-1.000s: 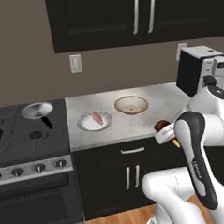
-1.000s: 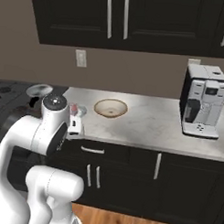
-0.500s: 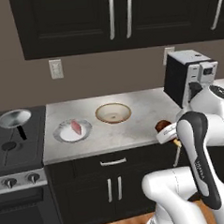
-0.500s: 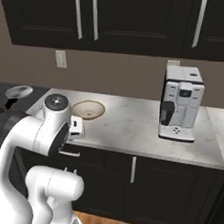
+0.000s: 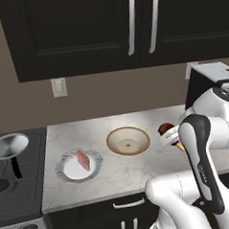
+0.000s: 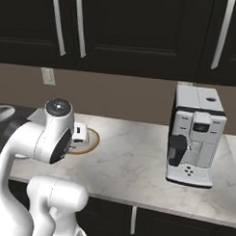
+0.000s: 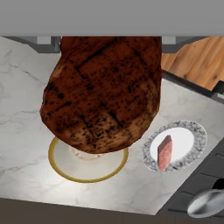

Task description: Place one of the steaks on the plate and the other in the bowl. Then place the bowl in the fridge.

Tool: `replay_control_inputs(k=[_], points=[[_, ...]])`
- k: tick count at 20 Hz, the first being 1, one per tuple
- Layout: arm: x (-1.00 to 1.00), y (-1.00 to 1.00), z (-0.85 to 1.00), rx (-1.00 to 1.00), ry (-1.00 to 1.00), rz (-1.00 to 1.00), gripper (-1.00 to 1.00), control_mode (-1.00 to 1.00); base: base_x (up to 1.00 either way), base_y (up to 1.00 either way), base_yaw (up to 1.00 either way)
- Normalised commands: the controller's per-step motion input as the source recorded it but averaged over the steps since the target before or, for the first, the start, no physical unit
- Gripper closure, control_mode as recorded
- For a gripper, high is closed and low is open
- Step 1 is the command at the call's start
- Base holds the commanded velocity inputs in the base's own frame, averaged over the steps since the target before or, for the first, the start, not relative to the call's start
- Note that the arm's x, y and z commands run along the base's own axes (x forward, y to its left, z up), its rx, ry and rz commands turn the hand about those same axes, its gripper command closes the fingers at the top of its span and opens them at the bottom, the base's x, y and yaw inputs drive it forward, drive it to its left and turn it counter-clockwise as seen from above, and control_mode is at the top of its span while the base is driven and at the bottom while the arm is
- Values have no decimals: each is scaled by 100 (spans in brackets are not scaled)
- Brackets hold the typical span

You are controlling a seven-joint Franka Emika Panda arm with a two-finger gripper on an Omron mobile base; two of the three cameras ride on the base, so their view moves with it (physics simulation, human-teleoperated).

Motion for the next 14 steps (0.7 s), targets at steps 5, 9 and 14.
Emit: replay_control_inputs(k=[5, 9, 14], points=[[0, 0, 0, 0, 0, 0, 100, 100, 43, 0, 3], [7, 4, -13, 0, 0, 4, 100, -100, 7, 0, 0], [42, 13, -29, 0, 4, 13, 100, -100, 0, 0, 0]])
